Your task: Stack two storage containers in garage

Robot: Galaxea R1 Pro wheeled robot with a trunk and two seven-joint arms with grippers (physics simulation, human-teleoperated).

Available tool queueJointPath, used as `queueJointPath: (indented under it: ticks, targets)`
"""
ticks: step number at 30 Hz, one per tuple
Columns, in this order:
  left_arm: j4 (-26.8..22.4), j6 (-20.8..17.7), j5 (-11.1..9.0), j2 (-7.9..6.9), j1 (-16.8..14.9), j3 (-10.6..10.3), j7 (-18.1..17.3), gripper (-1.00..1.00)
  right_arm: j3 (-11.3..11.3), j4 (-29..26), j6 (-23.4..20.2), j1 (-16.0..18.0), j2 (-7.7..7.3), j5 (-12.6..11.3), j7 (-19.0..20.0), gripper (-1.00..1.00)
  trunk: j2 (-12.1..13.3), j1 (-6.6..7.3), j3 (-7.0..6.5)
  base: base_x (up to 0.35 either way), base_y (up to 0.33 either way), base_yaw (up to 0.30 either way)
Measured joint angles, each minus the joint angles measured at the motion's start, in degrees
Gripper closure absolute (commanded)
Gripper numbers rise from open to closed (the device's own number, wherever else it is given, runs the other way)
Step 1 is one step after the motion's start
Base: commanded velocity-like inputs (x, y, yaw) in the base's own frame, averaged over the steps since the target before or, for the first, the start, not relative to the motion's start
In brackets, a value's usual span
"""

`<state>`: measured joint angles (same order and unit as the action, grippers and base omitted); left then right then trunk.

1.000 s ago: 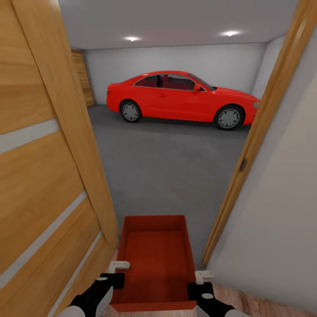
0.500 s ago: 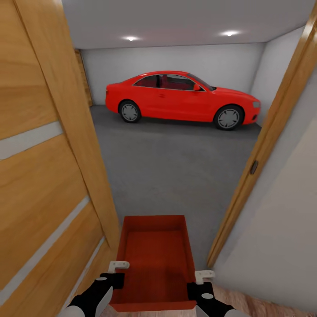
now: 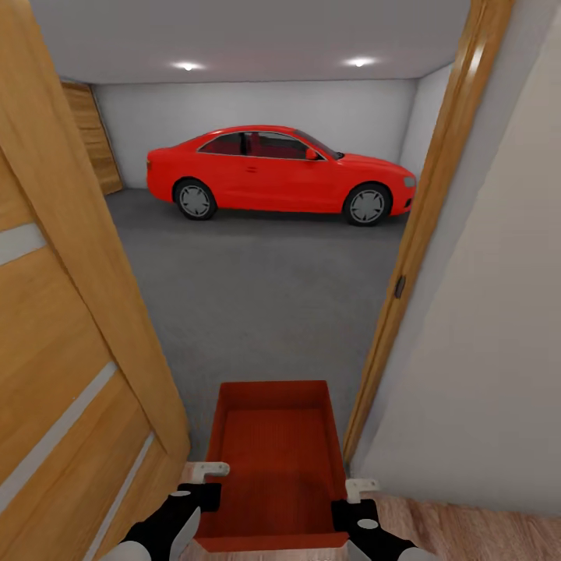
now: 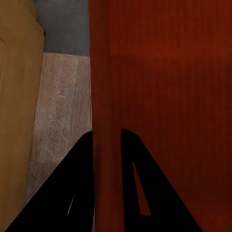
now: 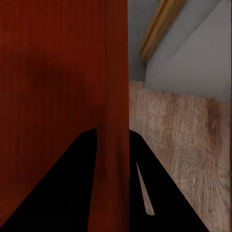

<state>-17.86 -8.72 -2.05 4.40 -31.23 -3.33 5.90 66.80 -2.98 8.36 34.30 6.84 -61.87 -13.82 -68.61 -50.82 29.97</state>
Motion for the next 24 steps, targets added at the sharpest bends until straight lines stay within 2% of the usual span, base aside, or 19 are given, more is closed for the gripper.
queueJointPath:
  ticks: [1,3,17,21,24]
  targets:
    - [0.0,0.0,0.6,0.29,0.0,0.5,0.1,1.00,-0.1,0.0,0.0,0.0,-0.27,0.0,0.4,1.00,0.0,0.00,0.00,0.092,0.157,-0.077]
    - [0.0,0.3,-0.1,-0.08,0.0,-0.1,0.0,1.00,0.1,-0.1,0.2,0.0,0.05,-0.1,-0.2,1.00,0.0,0.01,0.00,0.129,0.221,-0.037]
    - [0.0,-0.1,-0.2,-0.10,0.0,-0.1,0.0,1.00,0.0,0.0,-0.1,0.0,0.09,0.0,-0.1,1.00,0.0,0.02,0.00,0.159,0.267,-0.003]
    - [0.0,-0.1,-0.2,-0.89,0.0,0.0,-1.2,1.00,0.3,0.1,-0.2,0.0,0.88,-0.2,-0.9,1.00,0.0,0.00,0.00,0.053,0.074,-0.098]
    - [0.0,0.0,-0.1,-0.33,0.0,-0.1,-0.4,1.00,0.1,0.0,-0.1,0.0,0.32,0.0,-0.4,1.00,0.0,0.00,0.00,0.008,0.011,-0.247]
